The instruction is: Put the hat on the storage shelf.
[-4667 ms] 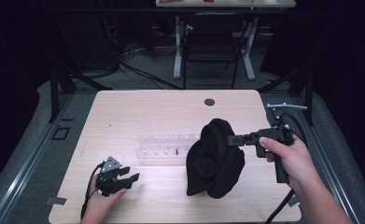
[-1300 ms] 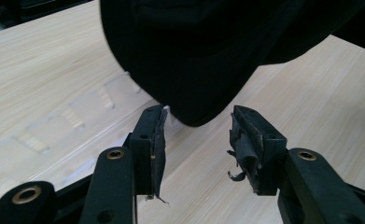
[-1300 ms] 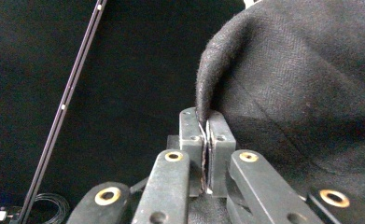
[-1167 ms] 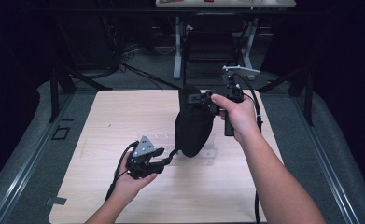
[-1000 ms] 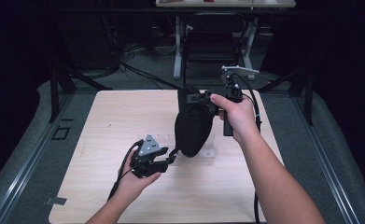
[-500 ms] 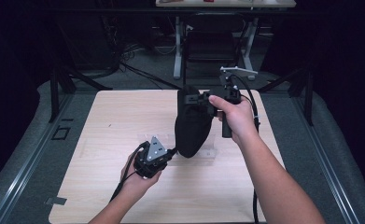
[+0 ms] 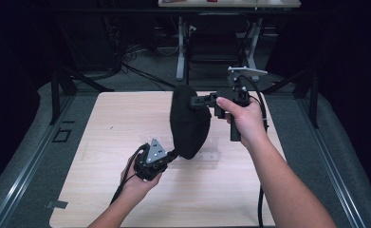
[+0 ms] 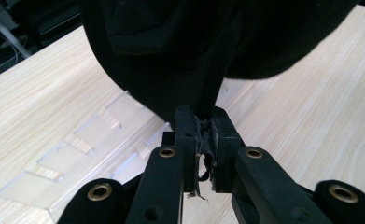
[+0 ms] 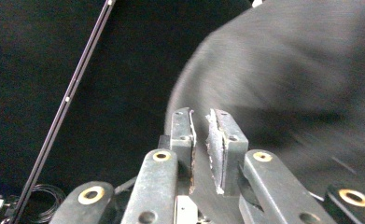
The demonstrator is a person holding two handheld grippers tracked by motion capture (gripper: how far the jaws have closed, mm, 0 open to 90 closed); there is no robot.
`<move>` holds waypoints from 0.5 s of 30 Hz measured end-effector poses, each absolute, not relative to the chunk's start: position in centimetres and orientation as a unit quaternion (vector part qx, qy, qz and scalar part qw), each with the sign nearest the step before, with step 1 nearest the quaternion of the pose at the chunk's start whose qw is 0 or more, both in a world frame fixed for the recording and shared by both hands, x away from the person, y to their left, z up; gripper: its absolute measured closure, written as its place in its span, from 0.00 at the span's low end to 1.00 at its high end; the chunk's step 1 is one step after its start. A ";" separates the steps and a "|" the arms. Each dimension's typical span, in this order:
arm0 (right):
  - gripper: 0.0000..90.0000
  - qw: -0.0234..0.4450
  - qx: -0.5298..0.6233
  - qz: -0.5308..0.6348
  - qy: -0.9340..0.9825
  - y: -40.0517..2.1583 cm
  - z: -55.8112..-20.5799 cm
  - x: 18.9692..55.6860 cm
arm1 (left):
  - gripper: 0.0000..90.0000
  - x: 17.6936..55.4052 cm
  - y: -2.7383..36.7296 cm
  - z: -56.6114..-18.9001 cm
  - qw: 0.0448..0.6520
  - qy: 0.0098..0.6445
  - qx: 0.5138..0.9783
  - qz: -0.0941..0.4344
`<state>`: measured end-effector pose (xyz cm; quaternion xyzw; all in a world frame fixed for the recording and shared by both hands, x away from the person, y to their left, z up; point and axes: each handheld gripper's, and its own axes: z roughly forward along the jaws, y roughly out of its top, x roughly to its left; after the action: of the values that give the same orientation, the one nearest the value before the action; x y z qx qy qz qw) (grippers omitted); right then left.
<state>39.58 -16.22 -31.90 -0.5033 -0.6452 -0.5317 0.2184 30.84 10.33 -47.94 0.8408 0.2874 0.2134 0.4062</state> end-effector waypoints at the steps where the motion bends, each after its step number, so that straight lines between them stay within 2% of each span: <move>1: 0.89 0.215 -0.507 -0.529 -0.646 -16.5 -31.8 39.5 | 0.95 30.9 10.5 -48.1 0.406 0.291 0.840 0.213; 9: 0.88 0.208 -0.514 -0.525 -0.646 -17.4 -32.2 39.3 | 0.95 31.0 11.8 -50.3 0.393 0.308 0.843 0.199; 15: 0.88 0.196 -0.519 -0.521 -0.649 -18.0 -32.6 39.0 | 0.94 31.2 13.1 -51.9 0.419 0.340 0.824 0.171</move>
<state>39.04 -18.03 -32.56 -0.5193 -0.6487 -0.5208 0.1959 31.19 13.06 -51.94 0.8243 0.3405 0.1710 0.4187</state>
